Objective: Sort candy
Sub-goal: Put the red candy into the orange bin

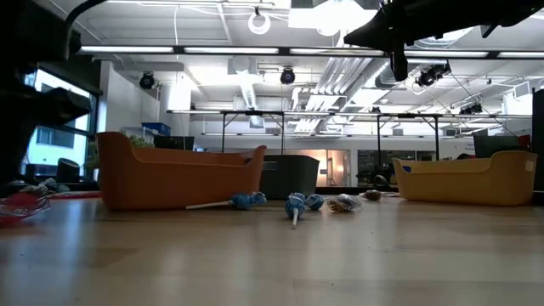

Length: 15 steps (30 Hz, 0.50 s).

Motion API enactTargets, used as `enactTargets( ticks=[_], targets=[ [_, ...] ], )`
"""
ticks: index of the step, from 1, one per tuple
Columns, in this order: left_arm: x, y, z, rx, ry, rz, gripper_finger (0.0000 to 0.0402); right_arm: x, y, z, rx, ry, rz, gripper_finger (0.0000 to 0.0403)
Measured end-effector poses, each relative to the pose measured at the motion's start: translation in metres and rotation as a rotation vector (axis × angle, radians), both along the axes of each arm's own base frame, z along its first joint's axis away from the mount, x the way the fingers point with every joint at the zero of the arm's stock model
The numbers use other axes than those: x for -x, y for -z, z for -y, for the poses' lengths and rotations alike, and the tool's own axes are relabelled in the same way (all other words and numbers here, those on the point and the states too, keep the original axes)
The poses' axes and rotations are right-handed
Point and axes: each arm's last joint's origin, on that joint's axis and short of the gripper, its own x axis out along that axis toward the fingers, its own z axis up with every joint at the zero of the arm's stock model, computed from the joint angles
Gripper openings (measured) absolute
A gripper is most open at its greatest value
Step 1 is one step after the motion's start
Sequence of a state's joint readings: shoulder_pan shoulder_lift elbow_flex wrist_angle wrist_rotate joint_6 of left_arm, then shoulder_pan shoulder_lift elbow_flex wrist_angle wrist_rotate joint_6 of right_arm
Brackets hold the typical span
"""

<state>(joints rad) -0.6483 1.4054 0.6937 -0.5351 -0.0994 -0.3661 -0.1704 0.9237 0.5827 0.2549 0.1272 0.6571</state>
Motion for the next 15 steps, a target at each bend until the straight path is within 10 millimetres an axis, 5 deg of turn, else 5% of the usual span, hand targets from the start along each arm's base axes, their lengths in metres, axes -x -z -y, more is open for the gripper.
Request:
enactTargets(
  ticks=[10, 15],
  targets=[
    [-0.008, 0.030, 0.003, -0.109, 0.154, -0.090, 0.0222, 0.000, 0.002, 0.000, -0.021, 0.002, -0.014, 0.0000],
    [-0.008, 0.033, 0.002, -0.091, 0.096, -0.128, 0.0156, 0.000, 0.003, 0.000, -0.021, 0.002, -0.027, 0.0000]
  ],
)
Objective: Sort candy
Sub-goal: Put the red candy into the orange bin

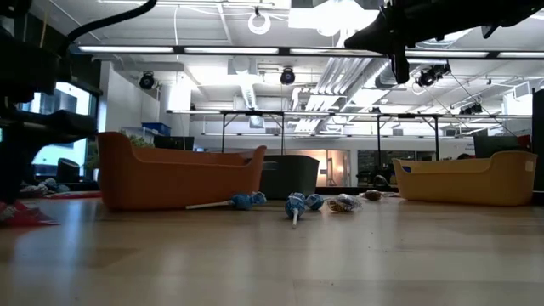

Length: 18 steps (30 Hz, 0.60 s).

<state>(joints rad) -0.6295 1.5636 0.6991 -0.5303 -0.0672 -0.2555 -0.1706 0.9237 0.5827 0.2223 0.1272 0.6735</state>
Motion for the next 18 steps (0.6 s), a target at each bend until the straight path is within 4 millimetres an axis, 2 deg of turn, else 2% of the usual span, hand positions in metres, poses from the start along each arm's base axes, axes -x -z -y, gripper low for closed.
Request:
enactTargets(
  ticks=[3, 5, 8, 13, 16, 18],
  targets=[
    [0.001, -0.002, -0.002, 0.023, -0.090, -0.009, 0.0056, 0.000, 0.000, 0.000, -0.001, 0.000, -0.003, 0.0000],
    [0.003, -0.007, -0.003, 0.045, -0.170, -0.004, 0.0019, 0.000, 0.000, 0.000, 0.000, 0.000, -0.003, 0.0000],
    [0.012, -0.019, -0.009, 0.061, -0.278, -0.031, 0.0019, 0.000, 0.000, 0.000, 0.000, 0.000, -0.003, 0.0000],
    [0.027, -0.071, -0.015, 0.131, -0.316, 0.087, 0.0007, 0.000, 0.000, 0.000, 0.000, 0.000, -0.003, 0.0000],
    [0.032, -0.101, -0.030, 0.080, -0.385, 0.288, 0.0007, 0.000, 0.000, 0.000, 0.001, 0.002, -0.003, 0.0000],
    [0.032, -0.114, -0.044, 0.026, -0.442, 0.419, 0.0007, 0.000, 0.000, 0.000, 0.001, 0.002, -0.003, 0.0000]
  ],
)
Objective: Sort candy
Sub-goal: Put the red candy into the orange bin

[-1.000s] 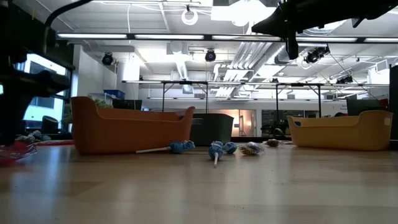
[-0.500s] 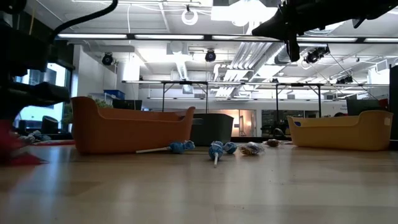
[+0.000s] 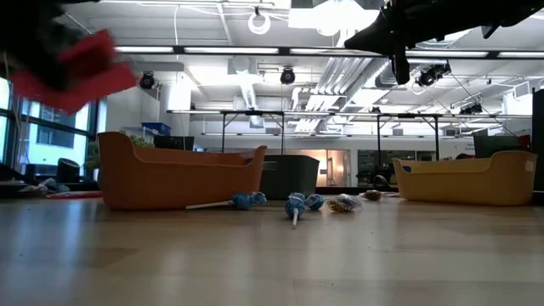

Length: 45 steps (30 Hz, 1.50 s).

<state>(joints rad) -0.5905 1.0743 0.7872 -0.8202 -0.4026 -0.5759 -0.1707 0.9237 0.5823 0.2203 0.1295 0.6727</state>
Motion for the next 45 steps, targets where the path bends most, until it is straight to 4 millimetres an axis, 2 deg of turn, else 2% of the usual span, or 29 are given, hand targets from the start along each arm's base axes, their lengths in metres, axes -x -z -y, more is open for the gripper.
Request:
enactTargets(
  ticks=[3, 6, 11, 14, 17, 21, 25, 31, 35, 39, 42, 45],
  targets=[
    [-0.010, -0.005, -0.020, -0.075, -0.039, 0.051, 0.0010, 0.000, 0.000, 0.000, 0.002, 0.013, 0.000, 0.0000],
    [-0.026, -0.001, -0.038, -0.125, -0.040, 0.025, 0.0022, 0.000, 0.000, 0.001, 0.003, 0.022, 0.000, 0.0000],
    [-0.057, 0.020, -0.059, -0.085, -0.094, -0.035, 0.0074, 0.000, 0.000, 0.001, 0.003, 0.023, 0.001, 0.0000],
    [-0.067, 0.027, -0.064, -0.041, -0.114, -0.060, 0.0111, 0.000, 0.000, 0.001, 0.003, 0.022, 0.001, 0.0000],
    [-0.073, 0.015, -0.065, -0.006, -0.113, -0.045, 0.0144, 0.000, 0.000, 0.001, 0.003, 0.022, 0.001, 0.0000],
    [-0.067, -0.014, -0.057, 0.064, -0.071, -0.059, 0.0176, 0.000, 0.000, 0.000, 0.003, 0.017, 0.000, 0.0000],
    [-0.047, -0.031, -0.033, 0.188, -0.036, -0.109, 0.0190, 0.000, 0.001, 0.000, 0.001, 0.017, -0.007, 0.0000],
    [-0.011, -0.025, 0.036, 0.267, 0.092, -0.219, 0.0190, 0.001, 0.003, 0.000, -0.003, 0.016, -0.030, 0.0000],
    [0.008, -0.009, 0.084, 0.295, 0.166, -0.269, 0.0190, 0.001, 0.005, 0.000, -0.006, 0.016, -0.052, 0.0000],
    [0.025, 0.015, 0.126, 0.300, 0.210, -0.321, 0.0191, 0.001, 0.007, 0.000, -0.009, 0.016, -0.069, 0.0000],
    [0.033, 0.034, 0.149, 0.310, 0.196, -0.351, 0.0191, 0.001, 0.007, 0.000, -0.009, 0.016, -0.075, 0.0000],
    [0.041, 0.052, 0.163, 0.313, 0.139, -0.402, 0.0191, 0.001, 0.007, 0.000, -0.010, 0.016, -0.075, 0.0000]
  ],
)
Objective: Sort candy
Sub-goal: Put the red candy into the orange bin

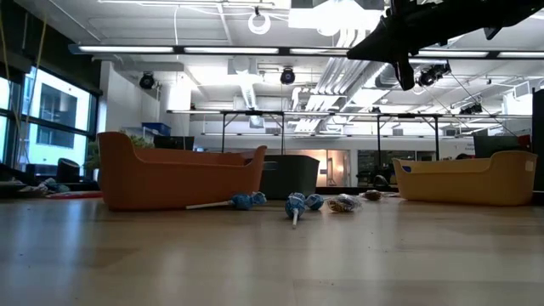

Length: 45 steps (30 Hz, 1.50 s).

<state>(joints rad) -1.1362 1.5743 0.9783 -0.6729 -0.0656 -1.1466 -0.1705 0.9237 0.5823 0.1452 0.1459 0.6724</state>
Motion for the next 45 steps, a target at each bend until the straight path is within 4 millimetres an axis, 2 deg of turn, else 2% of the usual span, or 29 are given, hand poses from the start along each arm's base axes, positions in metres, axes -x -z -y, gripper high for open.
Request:
enactTargets(
  ticks=[6, 17, 21, 25, 27, 31, 35, 40, 45],
  targets=[
    [0.009, 0.028, 0.014, -0.057, 0.016, -0.075, 0.0191, 0.000, 0.000, 0.000, 0.000, 0.000, 0.000, 0.0000],
    [0.005, 0.059, 0.017, -0.178, 0.024, -0.119, 0.0188, 0.000, 0.001, 0.000, -0.001, 0.000, -0.008, 0.0000],
    [-0.003, 0.058, 0.005, -0.241, -0.071, -0.165, 0.0140, 0.000, 0.001, 0.000, -0.002, 0.000, -0.014, 0.0000],
    [-0.017, 0.051, -0.021, -0.405, -0.144, -0.082, 0.0044, 0.000, 0.002, 0.000, -0.003, 0.001, -0.017, 0.0000],
    [-0.028, 0.044, -0.031, -0.418, -0.191, -0.046, 0.0018, 0.000, 0.002, 0.000, -0.004, 0.001, -0.017, 0.0000],
    [-0.044, 0.014, -0.066, -0.481, -0.281, 0.018, 0.0028, 0.000, 0.002, 0.000, -0.005, 0.001, -0.017, 0.0000],
    [-0.049, -0.037, -0.104, -0.517, -0.401, 0.160, 0.0012, 0.000, 0.002, 0.000, -0.006, 0.001, -0.016, 0.0000],
    [-0.049, -0.096, -0.146, -0.512, -0.494, 0.471, 0.0009, 0.000, 0.001, 0.000, -0.003, 0.001, -0.014, 0.0000],
    [-0.066, -0.115, -0.184, -0.590, -0.524, 0.565, 0.0014, 0.000, 0.001, 0.000, 0.008, 0.001, -0.018, 0.0000]
  ],
)
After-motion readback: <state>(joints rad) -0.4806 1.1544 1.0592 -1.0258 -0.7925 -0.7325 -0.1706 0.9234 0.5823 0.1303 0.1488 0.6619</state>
